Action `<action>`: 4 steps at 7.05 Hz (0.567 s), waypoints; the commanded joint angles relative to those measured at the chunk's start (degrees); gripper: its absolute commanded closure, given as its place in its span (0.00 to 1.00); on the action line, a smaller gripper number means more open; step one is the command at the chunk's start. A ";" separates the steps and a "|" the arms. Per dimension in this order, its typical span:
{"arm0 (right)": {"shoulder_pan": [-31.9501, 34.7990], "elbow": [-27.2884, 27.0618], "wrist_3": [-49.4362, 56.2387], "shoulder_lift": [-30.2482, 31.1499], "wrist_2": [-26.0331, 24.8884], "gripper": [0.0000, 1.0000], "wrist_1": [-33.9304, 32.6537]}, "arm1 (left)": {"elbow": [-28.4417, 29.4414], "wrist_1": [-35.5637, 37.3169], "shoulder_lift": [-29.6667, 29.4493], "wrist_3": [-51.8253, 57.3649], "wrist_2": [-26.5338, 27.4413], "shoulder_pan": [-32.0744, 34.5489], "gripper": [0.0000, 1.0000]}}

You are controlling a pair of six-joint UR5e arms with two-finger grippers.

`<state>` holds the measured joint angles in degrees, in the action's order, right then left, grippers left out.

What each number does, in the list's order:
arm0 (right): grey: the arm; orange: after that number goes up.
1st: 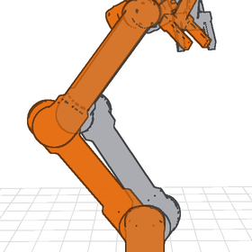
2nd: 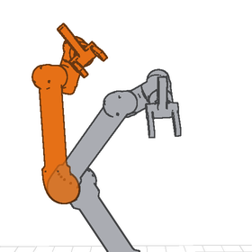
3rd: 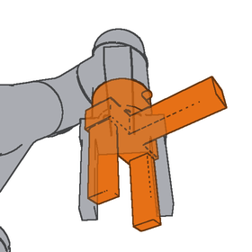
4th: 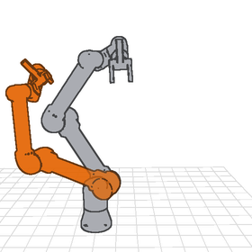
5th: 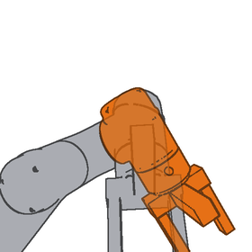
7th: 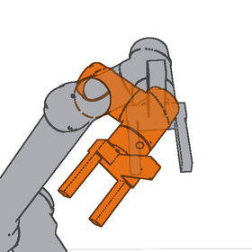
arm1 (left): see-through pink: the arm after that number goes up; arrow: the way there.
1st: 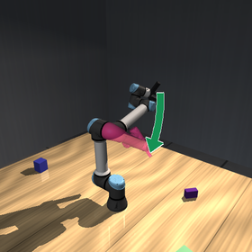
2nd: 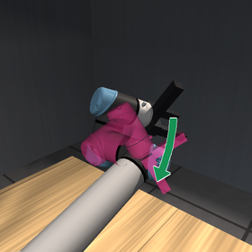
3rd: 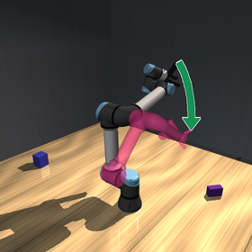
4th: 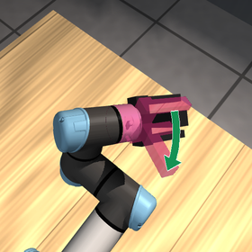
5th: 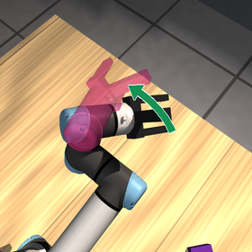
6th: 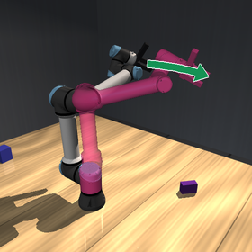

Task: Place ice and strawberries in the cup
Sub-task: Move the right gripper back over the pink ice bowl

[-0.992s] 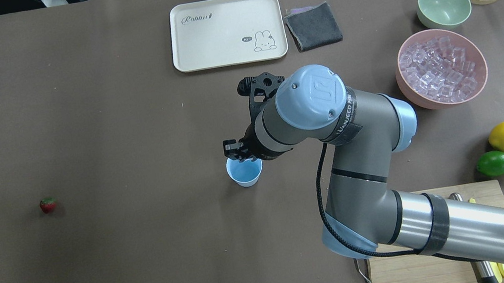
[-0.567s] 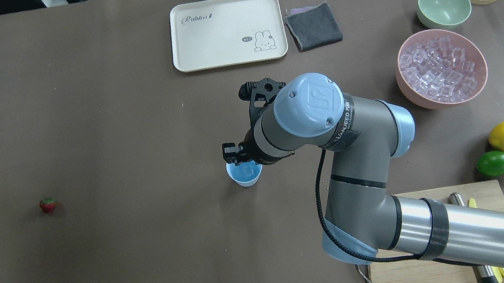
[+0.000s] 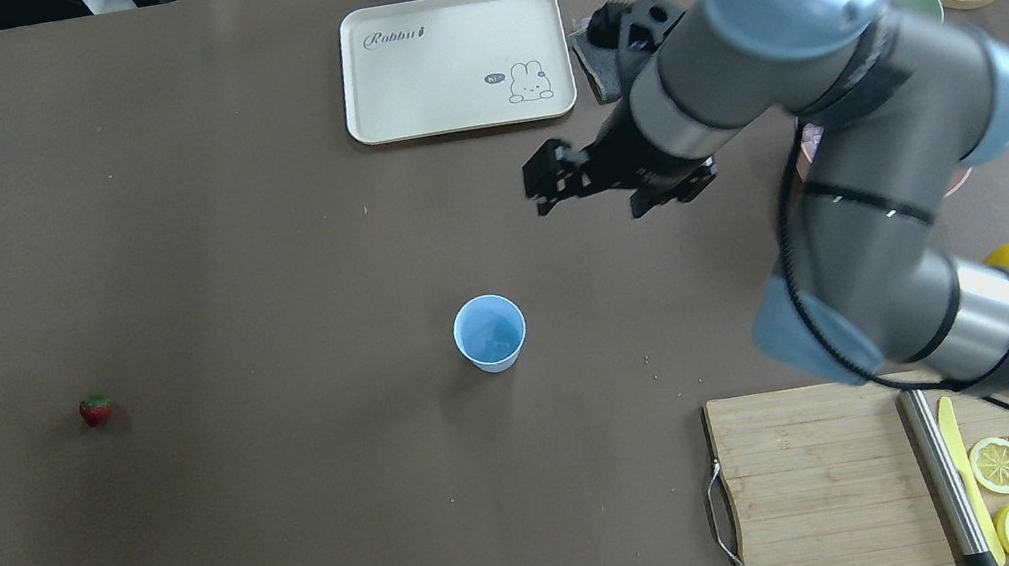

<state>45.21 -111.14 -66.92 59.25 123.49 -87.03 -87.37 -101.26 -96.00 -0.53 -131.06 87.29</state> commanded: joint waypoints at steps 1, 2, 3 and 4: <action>15.03 -0.24 31.24 10.92 8.18 0.01 -2.70 | 1.06 -1.65 -0.15 0.00 0.02 -0.02 0.02; 18.21 3.96 48.47 14.63 7.56 0.01 -2.62 | 1.41 -2.01 -0.24 0.00 -0.07 -0.02 0.02; 18.33 6.17 57.86 18.50 6.77 0.01 -2.10 | 1.42 -2.10 -0.42 -0.09 -0.07 -0.02 0.02; 18.25 8.20 59.52 19.75 5.81 0.03 -1.83 | 1.42 -2.10 -0.51 -0.09 -0.07 -0.11 0.02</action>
<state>62.82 -105.75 -14.54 76.07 130.27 -89.22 -86.02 -103.25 -96.37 -0.58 -131.12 87.25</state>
